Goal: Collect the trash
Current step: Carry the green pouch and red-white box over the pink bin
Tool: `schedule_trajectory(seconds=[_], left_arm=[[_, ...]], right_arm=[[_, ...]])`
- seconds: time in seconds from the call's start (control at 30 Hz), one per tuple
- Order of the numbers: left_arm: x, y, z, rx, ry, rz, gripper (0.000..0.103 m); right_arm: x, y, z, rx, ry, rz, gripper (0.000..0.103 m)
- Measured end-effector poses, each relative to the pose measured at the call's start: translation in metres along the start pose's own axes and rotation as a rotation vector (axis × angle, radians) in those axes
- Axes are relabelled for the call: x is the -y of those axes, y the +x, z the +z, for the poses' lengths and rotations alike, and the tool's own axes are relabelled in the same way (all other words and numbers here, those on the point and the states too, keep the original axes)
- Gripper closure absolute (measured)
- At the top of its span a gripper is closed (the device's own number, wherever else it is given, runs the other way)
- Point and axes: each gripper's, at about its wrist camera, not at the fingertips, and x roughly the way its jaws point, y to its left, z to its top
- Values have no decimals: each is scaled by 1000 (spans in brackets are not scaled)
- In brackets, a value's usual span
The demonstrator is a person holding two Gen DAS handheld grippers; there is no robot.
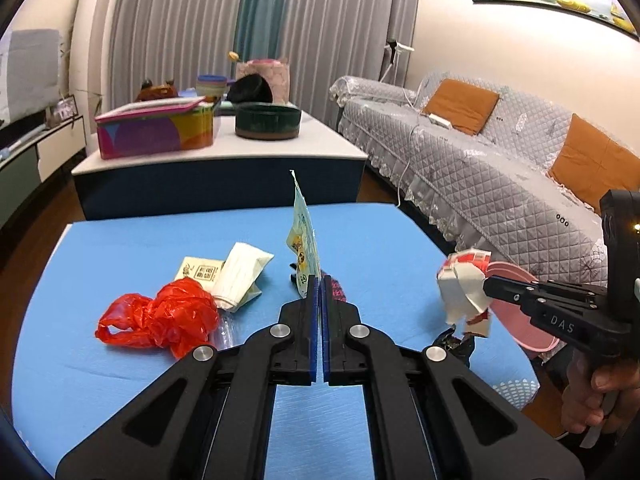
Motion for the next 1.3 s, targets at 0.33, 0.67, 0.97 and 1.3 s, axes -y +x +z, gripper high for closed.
schedule_trajectory(seconds=[0.33,0.67,0.97,1.3], left_arm=[[12,-3,4,20,7,-18,102],[20,0,5,25,21,-27,102],[43,4,10,38,58,-61,102],[77,14,13,42,95,-106,102]], right_arm=[[15,-21,6,80,50,31,102],[21,-20,4,73,56,13,102],[29,-30,2,98,46,-28,102],[56,-45,2,126,75,-79,102]])
